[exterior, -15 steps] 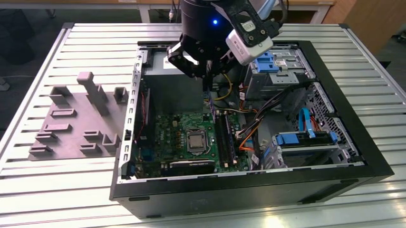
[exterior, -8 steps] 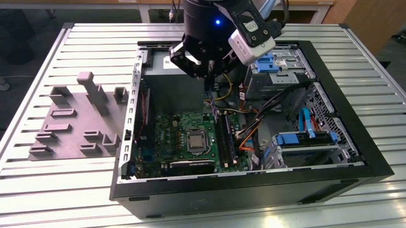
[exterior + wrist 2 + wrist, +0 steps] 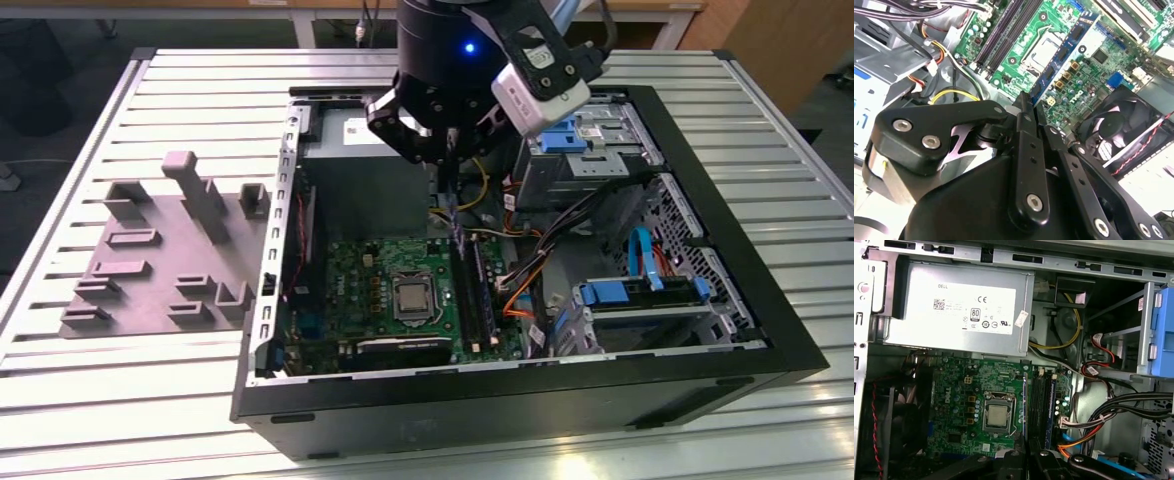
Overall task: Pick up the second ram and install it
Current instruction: 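Insert the second ram into the second slot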
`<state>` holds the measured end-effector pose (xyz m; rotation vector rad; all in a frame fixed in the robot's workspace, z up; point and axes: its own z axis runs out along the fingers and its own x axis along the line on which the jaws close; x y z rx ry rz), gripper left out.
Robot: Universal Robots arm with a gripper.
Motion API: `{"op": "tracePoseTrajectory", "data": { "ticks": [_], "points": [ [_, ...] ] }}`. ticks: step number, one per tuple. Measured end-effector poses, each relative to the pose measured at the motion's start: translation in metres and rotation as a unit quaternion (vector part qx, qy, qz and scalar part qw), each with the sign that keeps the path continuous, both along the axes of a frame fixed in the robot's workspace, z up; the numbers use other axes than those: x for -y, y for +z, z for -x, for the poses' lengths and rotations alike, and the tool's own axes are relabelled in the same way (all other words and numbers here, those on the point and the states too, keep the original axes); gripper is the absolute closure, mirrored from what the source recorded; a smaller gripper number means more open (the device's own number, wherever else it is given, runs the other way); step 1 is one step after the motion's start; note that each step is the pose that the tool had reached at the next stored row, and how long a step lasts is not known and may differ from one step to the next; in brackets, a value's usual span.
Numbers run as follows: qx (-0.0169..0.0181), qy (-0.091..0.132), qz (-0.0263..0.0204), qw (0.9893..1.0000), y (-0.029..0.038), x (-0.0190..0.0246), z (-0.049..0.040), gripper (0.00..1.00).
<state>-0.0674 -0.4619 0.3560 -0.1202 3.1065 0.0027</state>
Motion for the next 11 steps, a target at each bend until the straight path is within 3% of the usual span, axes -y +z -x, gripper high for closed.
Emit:
{"op": "tracePoseTrajectory", "data": {
  "ticks": [5, 11],
  "points": [
    [-0.0079, -0.001, 0.0001, 1.0, -0.0006, 0.0, -0.0043, 0.86],
    [-0.0079, -0.001, 0.0, 1.0, -0.0007, 0.0, -0.0043, 0.86]
  ]
}}
